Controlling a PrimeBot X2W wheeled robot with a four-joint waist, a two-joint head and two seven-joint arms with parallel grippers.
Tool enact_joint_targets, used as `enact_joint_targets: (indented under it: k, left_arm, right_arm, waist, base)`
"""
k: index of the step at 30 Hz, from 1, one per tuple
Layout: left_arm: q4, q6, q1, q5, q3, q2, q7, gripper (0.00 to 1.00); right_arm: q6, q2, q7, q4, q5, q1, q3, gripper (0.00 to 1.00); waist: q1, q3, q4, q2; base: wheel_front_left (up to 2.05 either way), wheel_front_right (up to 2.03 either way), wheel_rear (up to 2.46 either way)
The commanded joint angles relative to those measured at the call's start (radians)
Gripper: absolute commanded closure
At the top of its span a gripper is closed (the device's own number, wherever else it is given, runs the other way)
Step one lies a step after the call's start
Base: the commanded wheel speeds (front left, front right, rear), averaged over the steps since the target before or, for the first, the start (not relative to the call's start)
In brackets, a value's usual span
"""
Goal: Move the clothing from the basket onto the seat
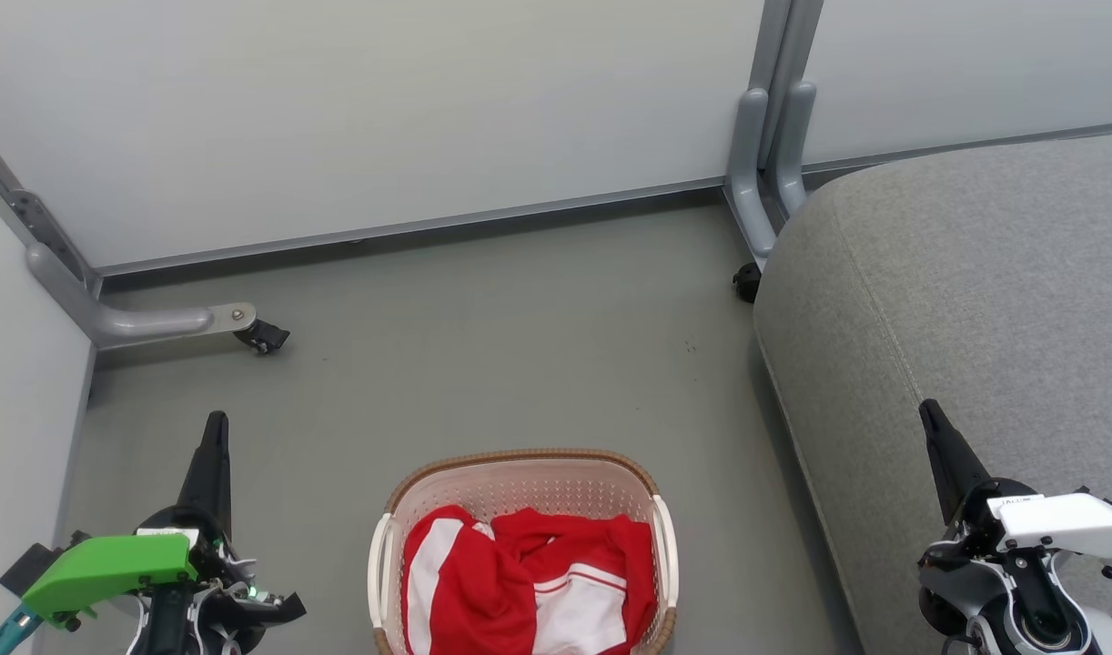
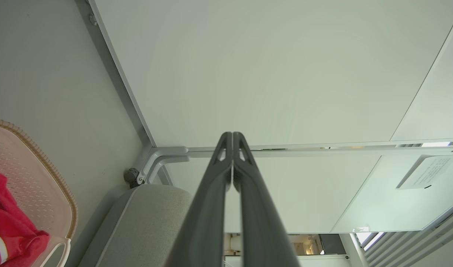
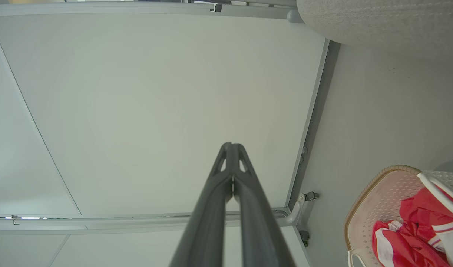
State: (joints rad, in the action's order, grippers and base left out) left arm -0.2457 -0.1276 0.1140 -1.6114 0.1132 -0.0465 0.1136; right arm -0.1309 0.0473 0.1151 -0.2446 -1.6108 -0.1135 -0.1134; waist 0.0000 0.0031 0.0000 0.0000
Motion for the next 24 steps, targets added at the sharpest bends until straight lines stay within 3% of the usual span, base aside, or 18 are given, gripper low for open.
enact_joint_targets:
  k: [1,24]
  left_arm:
    - [0.002,-0.006,-0.012,-0.003,0.002,-0.007,0.004,1.0]
    - [0.002,-0.006,-0.013,-0.003,0.002,-0.007,0.004,1.0]
  right_arm:
    - [0.0,0.006,0.001,-0.002,-0.004,0.011,-0.001,1.0]
    - [0.0,0.006,0.001,-0.002,-0.004,0.011,-0.001,1.0]
  waist:
    - [0.0,0.0,0.0,0.0]
    - [0.0,0.0,0.0,0.0]
  base:
    - [0.0,0.0,0.0]
    - [0.0,0.0,0.0]
